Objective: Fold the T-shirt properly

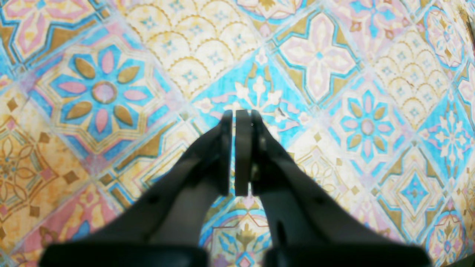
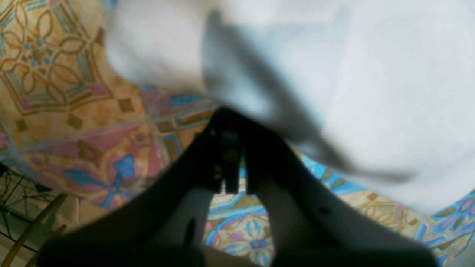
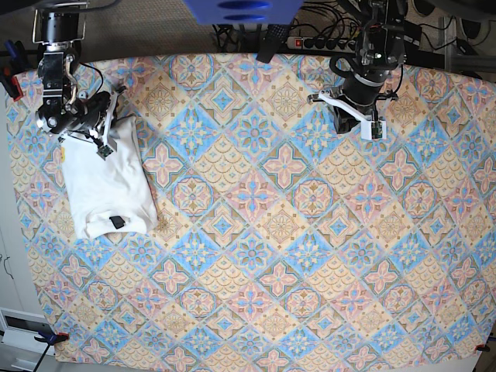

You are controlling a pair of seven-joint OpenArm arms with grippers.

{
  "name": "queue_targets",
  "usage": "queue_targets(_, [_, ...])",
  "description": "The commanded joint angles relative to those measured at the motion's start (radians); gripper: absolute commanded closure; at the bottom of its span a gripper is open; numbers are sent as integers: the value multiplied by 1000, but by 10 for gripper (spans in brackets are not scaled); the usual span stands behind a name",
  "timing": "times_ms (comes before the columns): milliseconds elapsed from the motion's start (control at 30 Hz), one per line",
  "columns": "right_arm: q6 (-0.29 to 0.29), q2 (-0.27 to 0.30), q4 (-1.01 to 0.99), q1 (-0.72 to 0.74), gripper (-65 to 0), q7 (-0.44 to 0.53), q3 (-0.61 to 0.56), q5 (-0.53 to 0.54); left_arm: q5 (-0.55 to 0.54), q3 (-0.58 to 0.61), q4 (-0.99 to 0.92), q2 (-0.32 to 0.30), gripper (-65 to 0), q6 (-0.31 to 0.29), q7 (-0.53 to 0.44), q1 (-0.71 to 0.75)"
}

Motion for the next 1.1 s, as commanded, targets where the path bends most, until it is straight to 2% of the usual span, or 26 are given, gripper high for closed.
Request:
queue_targets(0, [-1, 17, 17, 4, -15, 1, 7, 1, -3, -1, 20, -4, 0, -3, -22, 15])
queue_targets(133, [-1, 17, 51, -16, -15, 1, 12, 1, 2, -1, 60, -7, 0, -5, -22, 62])
queue_targets(233, [-1, 18, 131, -99, -15, -2, 35, 3, 0, 3, 100, -61, 0, -5, -22, 116])
queue_targets(400, [-1, 6, 276, -252, -15, -68, 142, 3, -1, -3, 169, -131, 0, -5, -22, 231])
queue_targets(533, [-1, -67, 395, -364, -15, -71, 258, 3, -1, -3, 186, -182, 0, -5, -25, 349])
queue_targets(700, [-1, -129, 430, -507, -14, -66, 366, 3, -1, -4, 186, -191, 0, -5, -26, 476])
queue_targets(900, [-1, -215, 427, -643, -14, -61, 429, 3, -1, -3, 151, -191, 0, -3, -23, 565])
queue_targets(1067, [-1, -279, 418, -731, -14, -61, 432, 3, -1, -1, 16, -188, 0, -3, -23, 570])
